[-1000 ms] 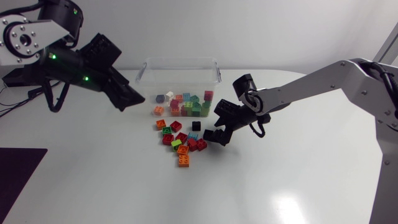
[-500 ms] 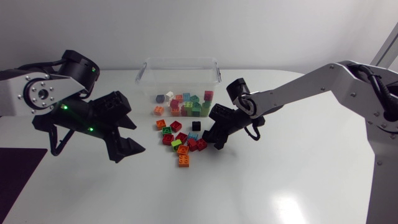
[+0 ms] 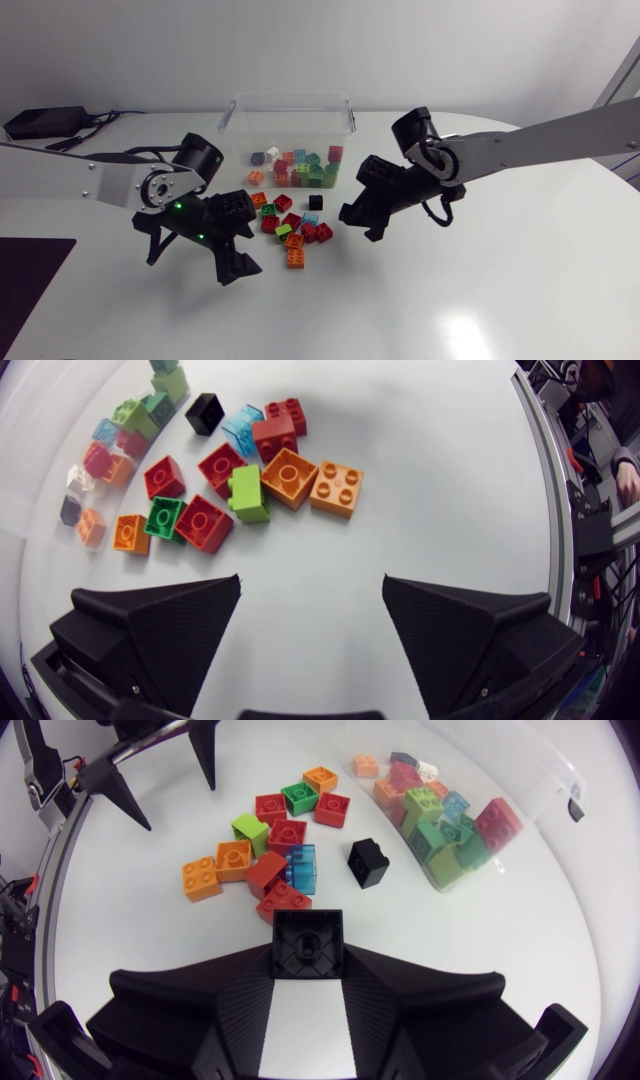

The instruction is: Place the duplo bricks in the container

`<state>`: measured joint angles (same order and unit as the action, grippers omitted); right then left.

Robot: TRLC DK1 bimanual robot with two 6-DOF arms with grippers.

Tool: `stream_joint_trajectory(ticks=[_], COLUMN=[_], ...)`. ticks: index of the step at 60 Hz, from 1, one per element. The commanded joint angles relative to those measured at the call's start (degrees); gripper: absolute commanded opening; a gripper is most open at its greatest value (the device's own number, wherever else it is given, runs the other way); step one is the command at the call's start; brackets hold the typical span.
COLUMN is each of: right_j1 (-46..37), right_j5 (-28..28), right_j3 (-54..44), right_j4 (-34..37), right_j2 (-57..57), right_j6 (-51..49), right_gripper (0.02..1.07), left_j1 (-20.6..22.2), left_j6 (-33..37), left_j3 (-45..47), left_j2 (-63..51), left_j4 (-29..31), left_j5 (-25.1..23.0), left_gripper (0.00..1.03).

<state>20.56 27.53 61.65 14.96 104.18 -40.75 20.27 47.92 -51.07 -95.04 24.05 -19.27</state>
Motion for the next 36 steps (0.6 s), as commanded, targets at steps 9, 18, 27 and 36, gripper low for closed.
stream_joint_trajectory(ticks=[9,18,27,36], right_j1=[-1.4,-1.57,-1.4,-0.96], right_j5=[1.56,1.91,2.71,2.97], right_j3=[-4.34,-4.69,-4.17,-2.85], right_j4=[3.32,6.04,8.33,10.88], right_j2=[-8.56,-12.77,-17.35,-19.81], right_j6=[-0.2,-0.03,1.03,1.55], right_gripper=[0.31,0.31,0.31,0.31], left_j1=[3.99,5.83,6.8,7.59], left_j6=[4.02,4.37,4.73,4.73], left_j3=[0.36,0.0,-0.79,-2.54], left_j2=[-2.51,-4.71,-8.05,-11.3], left_j4=[-0.41,-2.26,-5.24,-8.67], left_j5=[-1.65,-2.53,-3.23,-3.67], left_gripper=[0.98,0.98,0.98,0.98])
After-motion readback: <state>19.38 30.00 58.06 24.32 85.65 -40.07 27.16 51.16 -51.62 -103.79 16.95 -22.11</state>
